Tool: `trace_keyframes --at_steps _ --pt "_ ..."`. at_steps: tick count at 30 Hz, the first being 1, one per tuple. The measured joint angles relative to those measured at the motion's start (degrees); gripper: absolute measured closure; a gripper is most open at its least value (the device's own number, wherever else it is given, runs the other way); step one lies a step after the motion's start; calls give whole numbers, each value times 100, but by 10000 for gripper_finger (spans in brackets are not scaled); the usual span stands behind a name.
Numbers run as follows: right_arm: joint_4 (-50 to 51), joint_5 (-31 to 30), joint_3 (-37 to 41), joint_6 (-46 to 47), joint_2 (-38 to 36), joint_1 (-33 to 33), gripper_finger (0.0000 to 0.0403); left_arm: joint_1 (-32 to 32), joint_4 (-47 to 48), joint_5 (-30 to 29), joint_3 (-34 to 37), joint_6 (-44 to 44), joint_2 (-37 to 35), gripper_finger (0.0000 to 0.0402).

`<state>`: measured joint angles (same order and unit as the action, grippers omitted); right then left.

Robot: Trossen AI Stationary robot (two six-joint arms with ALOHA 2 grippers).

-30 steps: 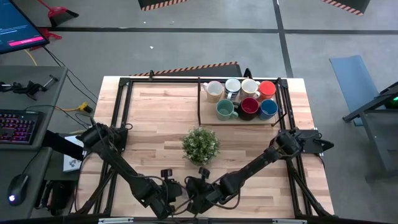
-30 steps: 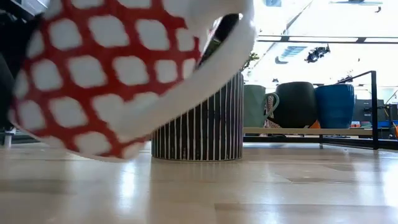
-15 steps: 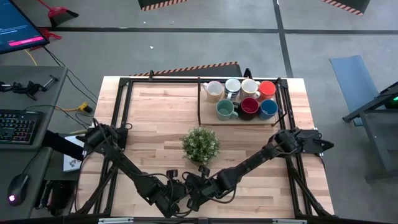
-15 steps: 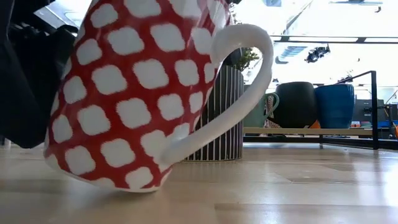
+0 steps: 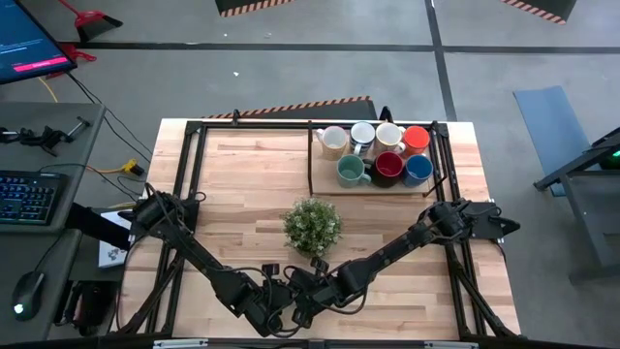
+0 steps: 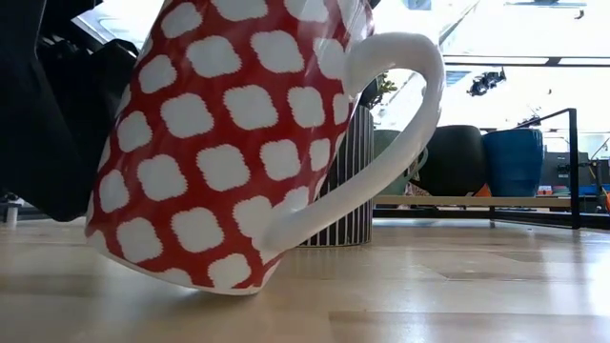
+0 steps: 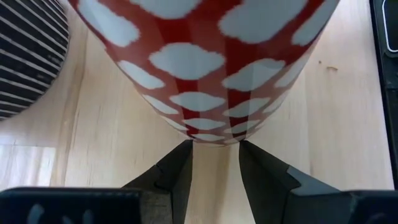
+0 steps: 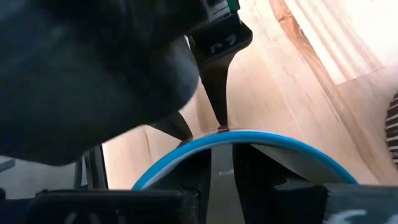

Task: Place coffee mugs
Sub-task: Put the red patterned mug on the shelf

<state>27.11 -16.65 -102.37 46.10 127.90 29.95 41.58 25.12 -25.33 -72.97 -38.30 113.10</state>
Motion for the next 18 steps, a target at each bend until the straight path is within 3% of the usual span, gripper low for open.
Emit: trace_keyframes --at_steps 18 --pt "1041 82 -560 18 23 50 343 -73 -185 200 -5 -1 127 282"
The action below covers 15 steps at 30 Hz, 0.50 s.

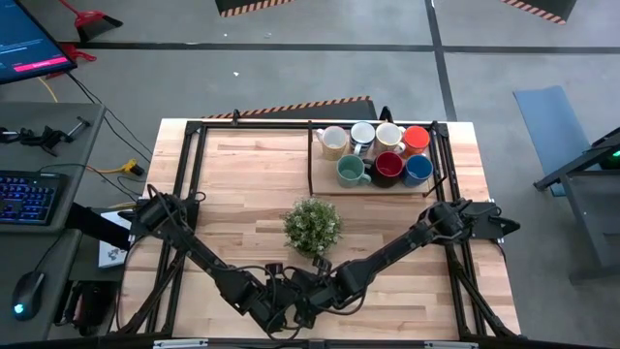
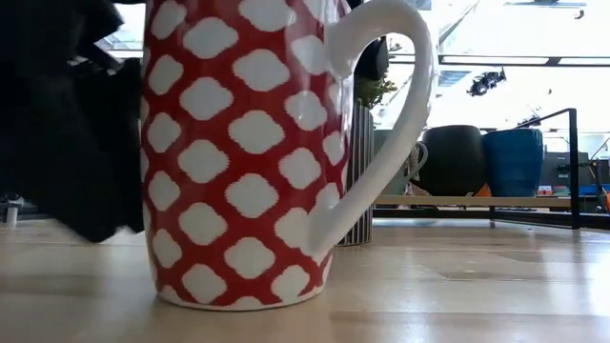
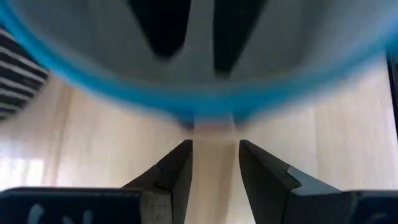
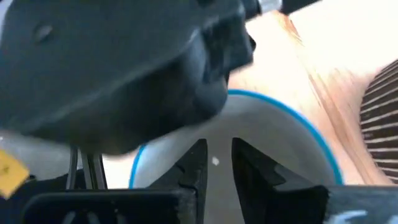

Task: Place coffee mugs
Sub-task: Put the red patterned mug on the shelf

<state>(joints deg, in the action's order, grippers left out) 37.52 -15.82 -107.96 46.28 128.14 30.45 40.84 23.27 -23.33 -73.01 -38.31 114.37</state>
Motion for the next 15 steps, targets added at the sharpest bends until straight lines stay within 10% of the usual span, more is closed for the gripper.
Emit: trace_keyframes --at_steps 15 --pt "783 -401 -634 -428 0 154 343 173 683 467 0 -509 -4 282"
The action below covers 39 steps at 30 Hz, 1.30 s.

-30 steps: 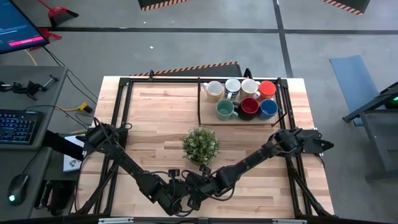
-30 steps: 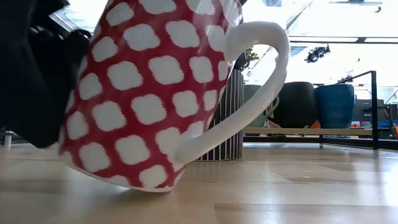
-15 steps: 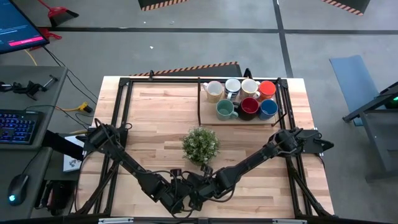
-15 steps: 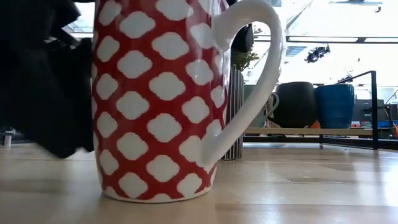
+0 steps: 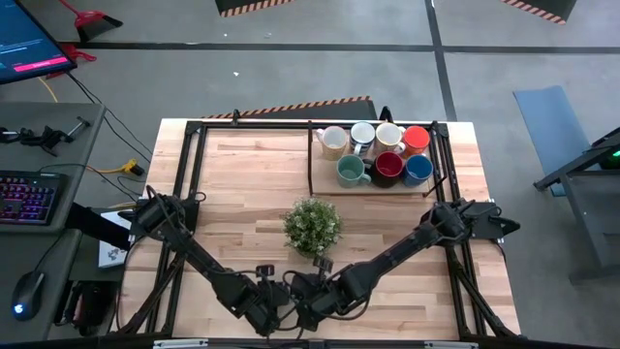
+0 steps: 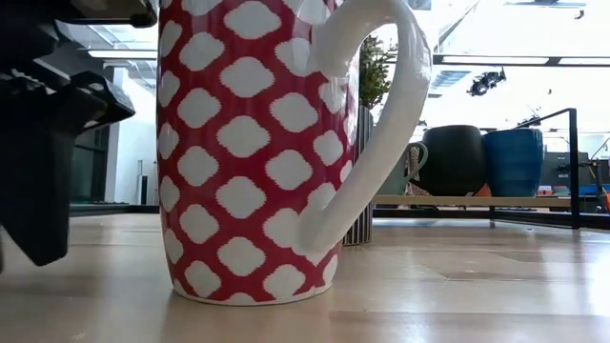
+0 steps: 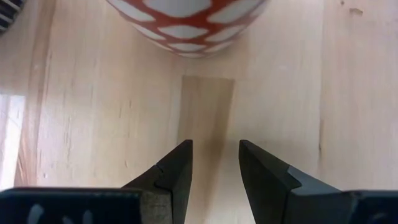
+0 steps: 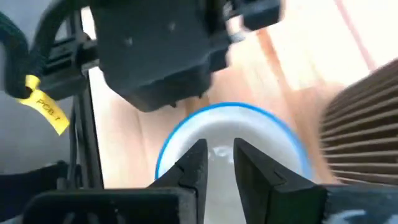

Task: Place coffee mugs
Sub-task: Put the red patterned mug on the shelf

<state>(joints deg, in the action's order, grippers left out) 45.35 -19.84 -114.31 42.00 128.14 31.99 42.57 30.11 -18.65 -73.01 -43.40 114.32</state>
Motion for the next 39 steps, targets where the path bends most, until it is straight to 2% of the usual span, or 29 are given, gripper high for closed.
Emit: trace_keyframes --at_steps 4,10,14,18,22,27,34,39 --pt "525 -294 -392 -13 -20 134 343 37 42 7 -36 0 0 282" --pt "561 -389 -421 -288 -17 416 343 32 204 6 -61 102 0 282" --pt "964 -445 -541 -320 -15 585 343 66 968 23 -63 2 -106 282" --pt "2049 -864 -929 58 -20 788 343 182 2065 10 -63 -198 -463 282" --pt "3170 -1416 -1278 374 -31 1062 343 414 3091 -161 -63 -150 -974 282" --pt "4239 -1737 -1409 786 -31 1342 343 646 4074 -476 -63 177 -1716 282" --pt "4467 -1347 -1356 1553 -28 1425 343 766 5007 -1512 -55 503 -3251 282" --pt "4462 -1217 -1031 2017 -31 1524 343 815 4729 -2032 362 571 -4630 282"
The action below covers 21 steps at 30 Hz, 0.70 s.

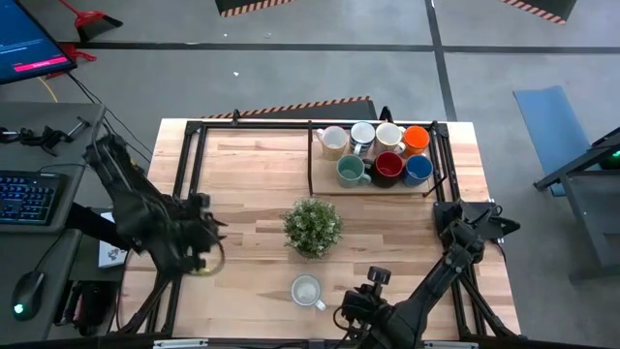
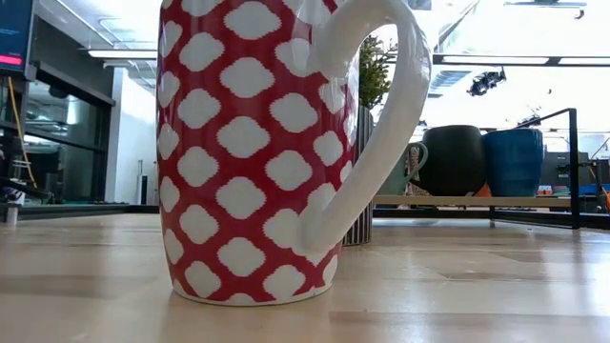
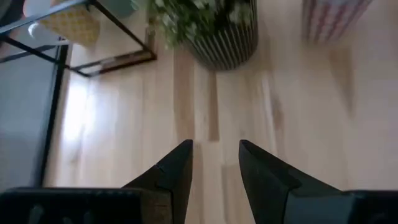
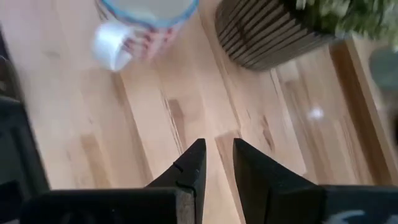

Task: Place coffee mugs
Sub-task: Put the red patterned mug on the shelf

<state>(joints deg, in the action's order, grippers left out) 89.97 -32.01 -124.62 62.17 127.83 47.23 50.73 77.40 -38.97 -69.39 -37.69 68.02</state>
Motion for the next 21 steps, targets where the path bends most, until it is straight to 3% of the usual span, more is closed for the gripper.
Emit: trace_keyframes --at_steps 3,8,11,15,17,21 --pt "7 75 375 84 -2 47 343 -8 -618 -42 588 11 -862 282" --pt "5 31 1238 60 -223 -82 343 -7 -2740 -34 1692 497 -1927 282" --pt "-32 -327 1828 496 -383 -282 343 -7 -3785 -30 2118 976 -2111 282" --pt "-385 -652 2467 1155 -472 -578 343 -7 -4082 -29 2294 1281 -2033 282" --pt "-917 -290 2750 884 -472 -698 343 -14 -4096 -27 2322 1287 -1952 282" --pt "-2131 1073 3005 -594 -455 -815 343 -16 -4098 -4 2342 1287 -1829 282"
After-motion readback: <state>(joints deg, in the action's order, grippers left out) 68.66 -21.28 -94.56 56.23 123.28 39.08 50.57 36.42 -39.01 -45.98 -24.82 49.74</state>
